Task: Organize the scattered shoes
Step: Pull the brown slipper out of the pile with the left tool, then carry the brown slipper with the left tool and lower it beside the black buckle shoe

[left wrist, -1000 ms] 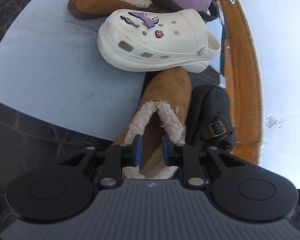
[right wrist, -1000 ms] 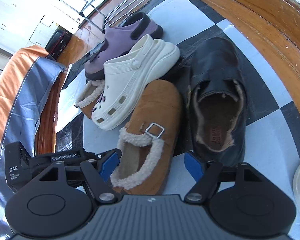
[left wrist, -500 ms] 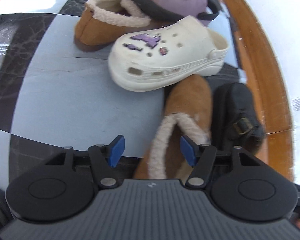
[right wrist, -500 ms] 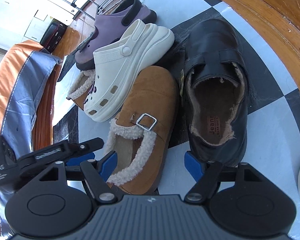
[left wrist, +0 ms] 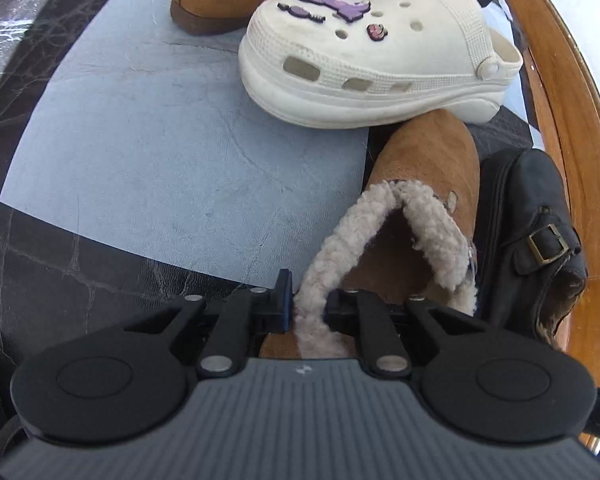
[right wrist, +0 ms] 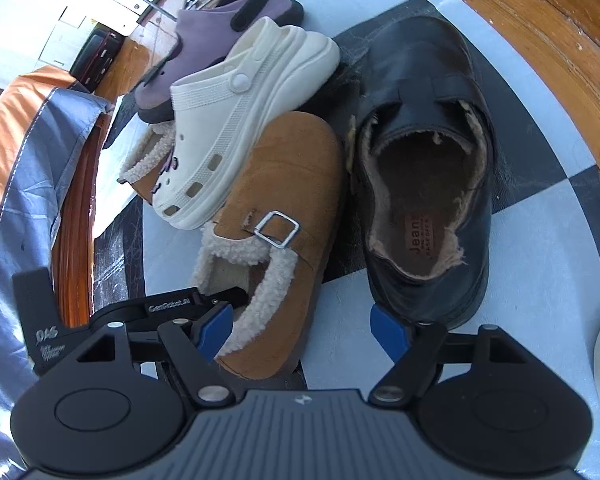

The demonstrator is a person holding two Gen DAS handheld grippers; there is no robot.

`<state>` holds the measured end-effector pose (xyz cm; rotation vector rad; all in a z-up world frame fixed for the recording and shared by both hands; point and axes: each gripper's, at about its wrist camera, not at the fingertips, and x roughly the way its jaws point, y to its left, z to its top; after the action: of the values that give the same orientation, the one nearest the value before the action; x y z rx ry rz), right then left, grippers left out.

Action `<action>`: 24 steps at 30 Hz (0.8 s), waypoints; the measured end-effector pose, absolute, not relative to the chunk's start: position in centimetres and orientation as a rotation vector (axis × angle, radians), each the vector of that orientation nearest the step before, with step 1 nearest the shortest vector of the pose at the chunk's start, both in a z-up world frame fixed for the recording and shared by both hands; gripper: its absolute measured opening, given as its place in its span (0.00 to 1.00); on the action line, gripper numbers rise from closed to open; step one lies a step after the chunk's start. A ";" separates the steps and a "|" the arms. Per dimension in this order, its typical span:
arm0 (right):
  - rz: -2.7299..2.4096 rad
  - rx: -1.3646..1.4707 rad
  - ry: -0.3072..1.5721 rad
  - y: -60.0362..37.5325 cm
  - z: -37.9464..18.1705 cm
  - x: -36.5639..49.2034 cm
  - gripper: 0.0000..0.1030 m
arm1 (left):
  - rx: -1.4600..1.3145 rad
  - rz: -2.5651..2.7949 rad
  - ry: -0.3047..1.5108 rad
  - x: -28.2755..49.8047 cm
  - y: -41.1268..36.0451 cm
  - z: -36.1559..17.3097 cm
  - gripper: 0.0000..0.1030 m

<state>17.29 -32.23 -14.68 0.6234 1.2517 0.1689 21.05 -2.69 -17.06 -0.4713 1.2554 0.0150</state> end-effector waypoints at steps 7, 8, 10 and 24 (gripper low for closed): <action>0.167 0.626 1.261 -32.3 -15.3 17.4 0.75 | -0.454 -0.012 1.316 19.8 -2.0 -17.1 0.11; 0.166 0.627 1.262 -32.3 -15.4 17.5 0.75 | -0.440 -0.011 1.315 19.8 -2.2 -17.3 0.12; 0.164 0.630 1.264 -32.3 -15.6 17.5 0.75 | -0.404 -0.027 1.332 20.0 -2.8 -17.8 0.17; 0.152 0.628 1.252 -31.8 -14.9 16.8 0.75 | -0.402 0.047 1.201 17.5 -1.4 -13.2 0.12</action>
<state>16.83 -31.76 -14.93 0.6280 1.2524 0.1518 17.50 -1.39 -13.17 -0.4023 1.2010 0.0467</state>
